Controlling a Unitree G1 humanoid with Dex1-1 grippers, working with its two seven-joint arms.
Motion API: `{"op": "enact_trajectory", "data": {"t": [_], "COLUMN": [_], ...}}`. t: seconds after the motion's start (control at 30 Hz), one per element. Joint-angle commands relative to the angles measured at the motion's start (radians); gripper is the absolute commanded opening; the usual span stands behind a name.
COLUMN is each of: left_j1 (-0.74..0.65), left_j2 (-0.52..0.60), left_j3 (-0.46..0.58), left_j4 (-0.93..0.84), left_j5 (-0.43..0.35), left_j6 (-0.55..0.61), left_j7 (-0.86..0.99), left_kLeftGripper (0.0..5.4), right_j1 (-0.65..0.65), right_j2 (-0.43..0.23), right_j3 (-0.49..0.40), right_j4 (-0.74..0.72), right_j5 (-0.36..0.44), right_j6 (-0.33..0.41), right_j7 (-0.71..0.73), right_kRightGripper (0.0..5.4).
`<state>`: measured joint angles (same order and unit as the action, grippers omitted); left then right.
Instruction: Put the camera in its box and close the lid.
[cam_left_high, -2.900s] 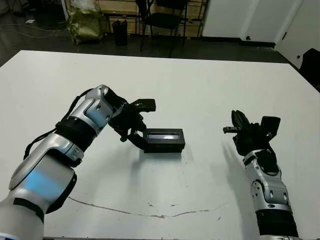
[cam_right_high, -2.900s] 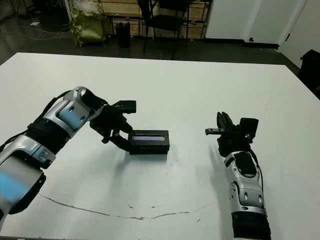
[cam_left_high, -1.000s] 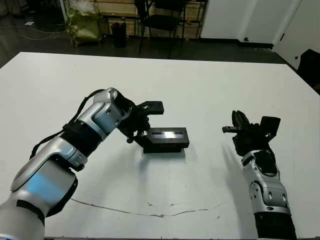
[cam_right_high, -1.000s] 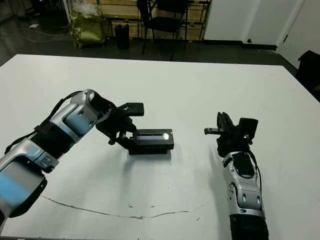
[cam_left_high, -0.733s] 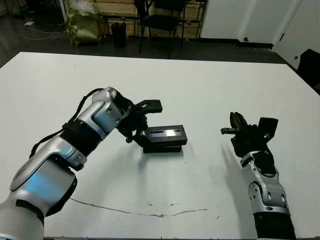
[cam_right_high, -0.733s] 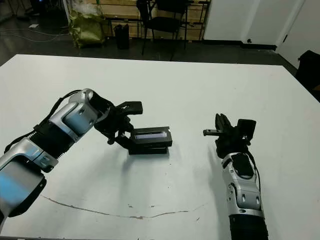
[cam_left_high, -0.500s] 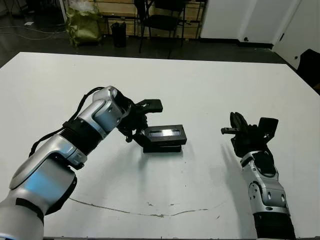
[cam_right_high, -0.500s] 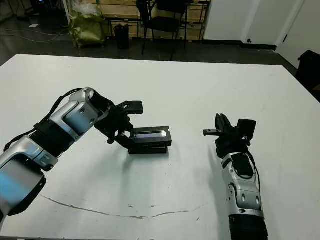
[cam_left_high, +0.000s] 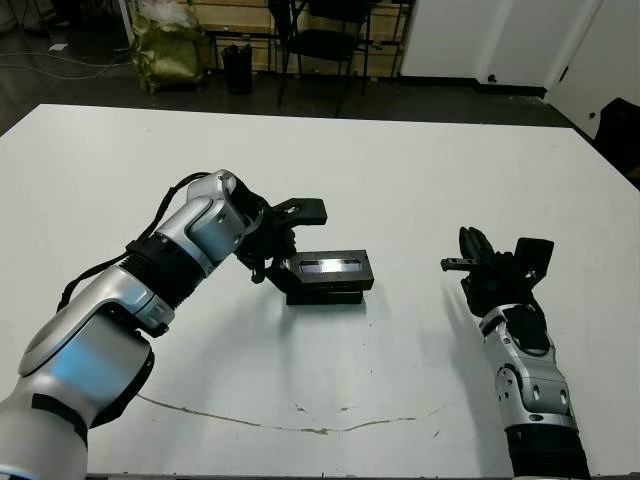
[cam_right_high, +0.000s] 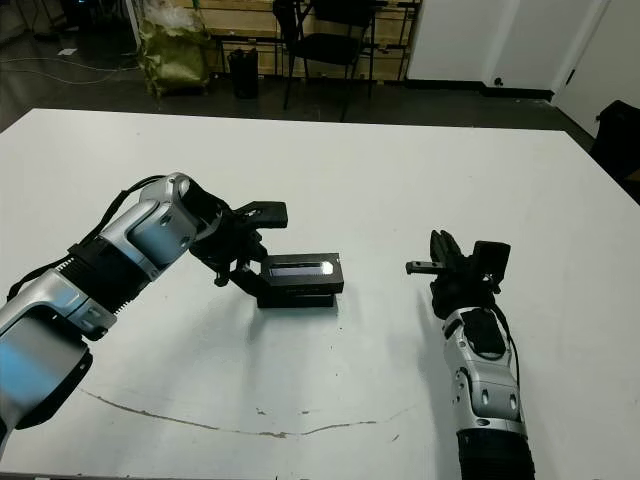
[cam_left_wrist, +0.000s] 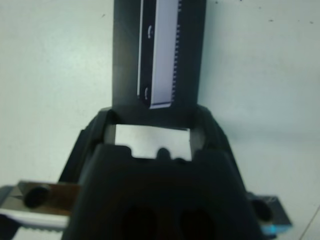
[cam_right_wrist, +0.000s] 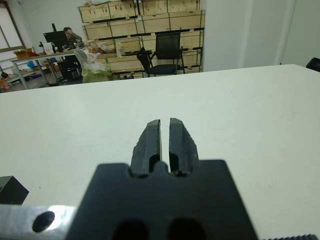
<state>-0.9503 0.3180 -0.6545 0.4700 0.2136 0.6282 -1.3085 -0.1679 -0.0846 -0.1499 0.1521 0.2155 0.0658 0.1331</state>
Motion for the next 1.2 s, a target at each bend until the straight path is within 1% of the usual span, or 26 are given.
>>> {"op": "enact_trajectory", "data": {"t": [0.03,0.17,0.23,0.3,0.33,0.43,0.47,0.57,0.77,0.87,0.93,1.0,1.1,1.2], "left_j1": [-0.013,-0.011,-0.013,-0.016,-0.017,-0.020,-0.023,-0.024,-0.024,-0.024,-0.019,-0.019,-0.020,-0.027], "left_j2": [0.048,0.055,0.054,0.050,0.050,0.056,0.055,0.053,0.049,0.050,0.050,0.047,0.050,0.056], "left_j3": [0.000,-0.004,-0.005,-0.001,0.001,0.001,0.001,0.002,0.004,0.011,0.019,0.028,0.029,0.035], "left_j4": [0.013,0.006,0.013,0.017,0.020,0.021,0.024,0.028,0.033,0.029,0.012,-0.001,-0.030,-0.059], "left_j5": [0.044,0.056,0.061,0.064,0.064,0.067,0.068,0.068,0.064,0.052,0.044,0.033,0.024,0.018], "left_j6": [-0.004,-0.031,-0.037,-0.017,-0.026,-0.060,-0.064,-0.064,-0.057,-0.063,-0.056,-0.026,0.000,-0.019], "left_j7": [0.037,0.045,0.047,0.050,0.049,0.047,0.043,0.041,0.038,0.023,0.019,0.004,-0.017,-0.022], "left_kLeftGripper": [2.27,2.27,2.27,2.27,2.27,2.27,2.27,2.27,2.27,2.27,2.27,2.27,2.27,2.27], "right_j1": [0.006,0.007,0.008,0.009,0.009,0.008,0.008,0.003,0.001,-0.002,-0.005,-0.001,0.002,0.002], "right_j2": [0.002,0.000,0.001,0.003,0.006,0.005,0.005,0.004,0.001,-0.001,-0.006,-0.002,0.005,0.005], "right_j3": [-0.005,-0.006,-0.007,-0.007,-0.008,-0.009,-0.010,-0.013,-0.007,-0.009,-0.008,-0.003,-0.007,-0.007], "right_j4": [-0.011,0.002,0.003,-0.003,-0.009,0.004,0.004,0.010,-0.007,0.011,0.017,-0.012,-0.006,-0.004], "right_j5": [0.005,0.010,0.009,0.006,0.007,0.010,0.013,0.021,0.005,0.008,0.005,-0.002,0.012,0.012], "right_j6": [0.035,0.011,0.007,0.018,0.028,0.007,0.010,0.013,0.034,0.013,0.013,0.043,0.028,0.030], "right_j7": [-0.010,0.011,0.012,0.004,-0.002,0.010,0.011,0.020,0.004,0.016,0.018,0.001,0.013,0.012], "right_kRightGripper": [0.00,0.00,0.00,0.00,0.00,0.00,0.00,0.00,0.00,0.00,0.00,0.00,0.00,0.00]}}
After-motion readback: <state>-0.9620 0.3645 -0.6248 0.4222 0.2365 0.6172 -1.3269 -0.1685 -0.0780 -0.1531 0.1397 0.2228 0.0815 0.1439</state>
